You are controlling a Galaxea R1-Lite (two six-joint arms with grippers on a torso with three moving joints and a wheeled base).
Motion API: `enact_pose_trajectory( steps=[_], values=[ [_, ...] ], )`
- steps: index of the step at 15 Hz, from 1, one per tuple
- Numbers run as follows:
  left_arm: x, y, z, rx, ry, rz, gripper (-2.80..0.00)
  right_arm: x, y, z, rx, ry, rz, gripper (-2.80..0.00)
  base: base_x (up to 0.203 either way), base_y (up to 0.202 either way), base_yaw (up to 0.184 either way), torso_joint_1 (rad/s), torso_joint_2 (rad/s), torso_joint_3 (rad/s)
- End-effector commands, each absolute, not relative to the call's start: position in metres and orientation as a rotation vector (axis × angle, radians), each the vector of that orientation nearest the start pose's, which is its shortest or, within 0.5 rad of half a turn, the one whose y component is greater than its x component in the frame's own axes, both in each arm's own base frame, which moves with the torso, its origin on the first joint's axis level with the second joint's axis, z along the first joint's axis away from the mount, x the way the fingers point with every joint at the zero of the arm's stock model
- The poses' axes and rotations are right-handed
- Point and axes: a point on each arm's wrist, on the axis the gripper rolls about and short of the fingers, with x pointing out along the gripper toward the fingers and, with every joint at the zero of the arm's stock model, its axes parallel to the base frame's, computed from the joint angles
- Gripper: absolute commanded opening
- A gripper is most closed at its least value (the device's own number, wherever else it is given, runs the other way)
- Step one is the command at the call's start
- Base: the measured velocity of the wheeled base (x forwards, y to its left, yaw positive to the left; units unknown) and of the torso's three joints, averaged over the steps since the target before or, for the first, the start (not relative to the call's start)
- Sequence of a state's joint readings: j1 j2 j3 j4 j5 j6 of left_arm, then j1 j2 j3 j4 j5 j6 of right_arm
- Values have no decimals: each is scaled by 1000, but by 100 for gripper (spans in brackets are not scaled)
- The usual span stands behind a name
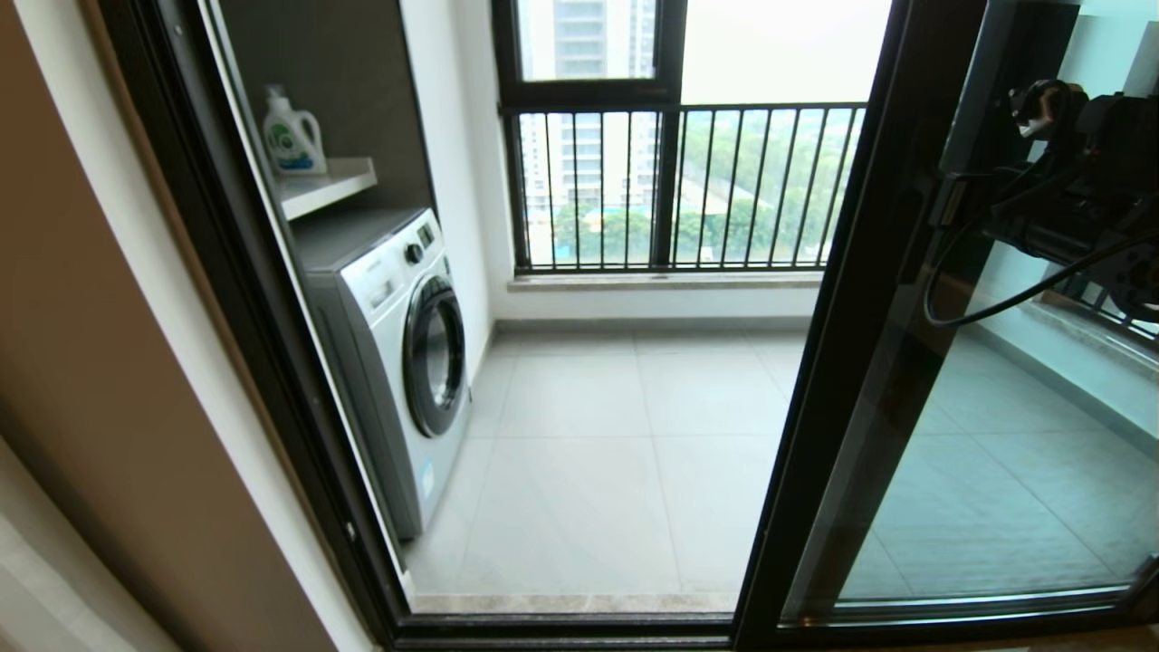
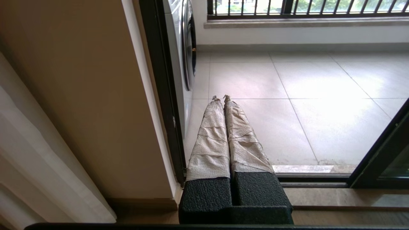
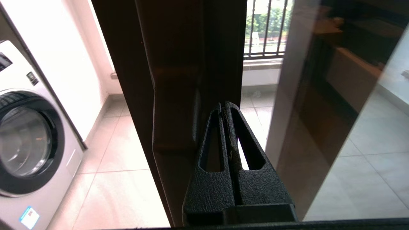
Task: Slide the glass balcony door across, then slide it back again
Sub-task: Close the slid door
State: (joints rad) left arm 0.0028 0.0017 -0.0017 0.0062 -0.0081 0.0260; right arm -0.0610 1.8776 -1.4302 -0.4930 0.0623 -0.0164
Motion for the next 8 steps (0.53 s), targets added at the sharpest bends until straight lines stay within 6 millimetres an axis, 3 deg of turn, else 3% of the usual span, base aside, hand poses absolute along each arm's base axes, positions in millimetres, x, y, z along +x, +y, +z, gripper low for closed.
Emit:
enact_pose_trajectory(
  steps=[1, 8],
  values=[
    [-23, 0, 75, 26, 7, -5, -280, 381, -8, 286, -19, -57, 27, -280, 0, 0, 0, 0, 0, 0],
    [-23, 0, 75, 26, 8, -5, -280, 377, 53, 285, -37, -55, 124, -280, 0, 0, 0, 0, 0, 0]
  ],
)
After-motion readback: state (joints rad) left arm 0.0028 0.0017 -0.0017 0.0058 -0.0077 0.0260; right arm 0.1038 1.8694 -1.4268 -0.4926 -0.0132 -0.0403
